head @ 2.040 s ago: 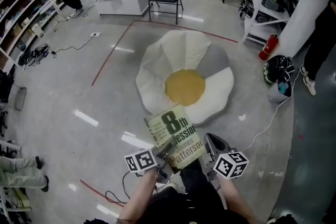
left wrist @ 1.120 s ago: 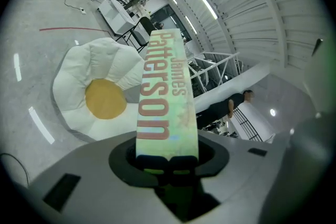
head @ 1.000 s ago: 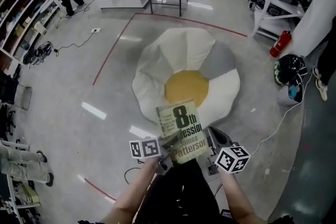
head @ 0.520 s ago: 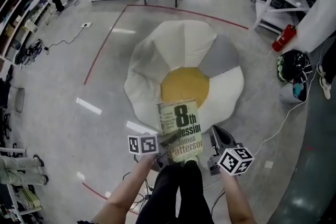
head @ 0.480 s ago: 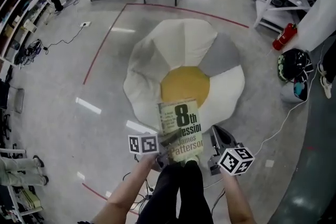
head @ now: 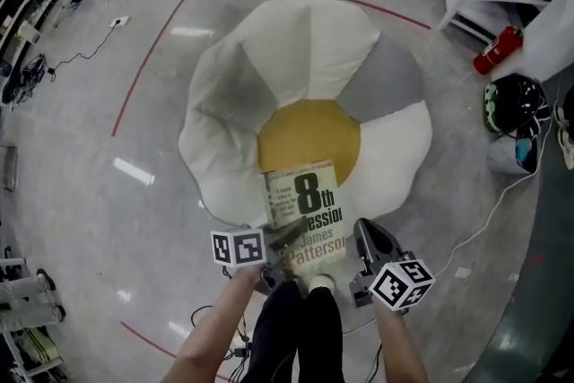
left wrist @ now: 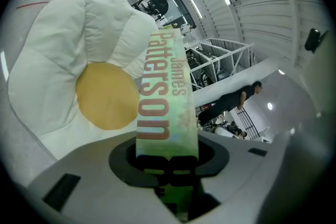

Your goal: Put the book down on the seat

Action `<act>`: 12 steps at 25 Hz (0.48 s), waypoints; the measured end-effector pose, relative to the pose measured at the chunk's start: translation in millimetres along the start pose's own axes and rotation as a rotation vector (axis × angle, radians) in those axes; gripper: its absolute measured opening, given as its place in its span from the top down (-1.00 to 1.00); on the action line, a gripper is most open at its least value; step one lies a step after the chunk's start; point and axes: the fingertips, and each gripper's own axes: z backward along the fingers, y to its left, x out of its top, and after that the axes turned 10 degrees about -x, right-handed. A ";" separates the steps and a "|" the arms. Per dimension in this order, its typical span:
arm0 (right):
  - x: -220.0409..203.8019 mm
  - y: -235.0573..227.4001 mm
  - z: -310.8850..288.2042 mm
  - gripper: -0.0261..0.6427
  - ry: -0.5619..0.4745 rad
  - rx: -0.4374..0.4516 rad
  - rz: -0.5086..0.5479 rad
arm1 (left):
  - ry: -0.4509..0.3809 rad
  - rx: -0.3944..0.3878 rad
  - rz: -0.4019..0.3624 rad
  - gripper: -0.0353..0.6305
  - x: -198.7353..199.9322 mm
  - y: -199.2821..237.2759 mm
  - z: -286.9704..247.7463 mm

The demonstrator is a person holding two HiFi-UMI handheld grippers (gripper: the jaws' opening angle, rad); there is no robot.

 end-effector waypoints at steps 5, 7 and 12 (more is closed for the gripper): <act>-30.3 -33.1 -52.0 0.88 0.005 0.005 -0.001 | 0.019 -0.016 -0.007 0.41 -4.0 66.5 -30.8; -41.9 -44.4 -70.8 0.88 0.006 0.005 0.026 | 0.023 -0.014 -0.009 0.41 -6.9 91.2 -41.6; -65.8 -71.3 -111.3 0.88 -0.008 0.012 0.037 | 0.018 -0.036 -0.007 0.41 -6.9 146.4 -68.7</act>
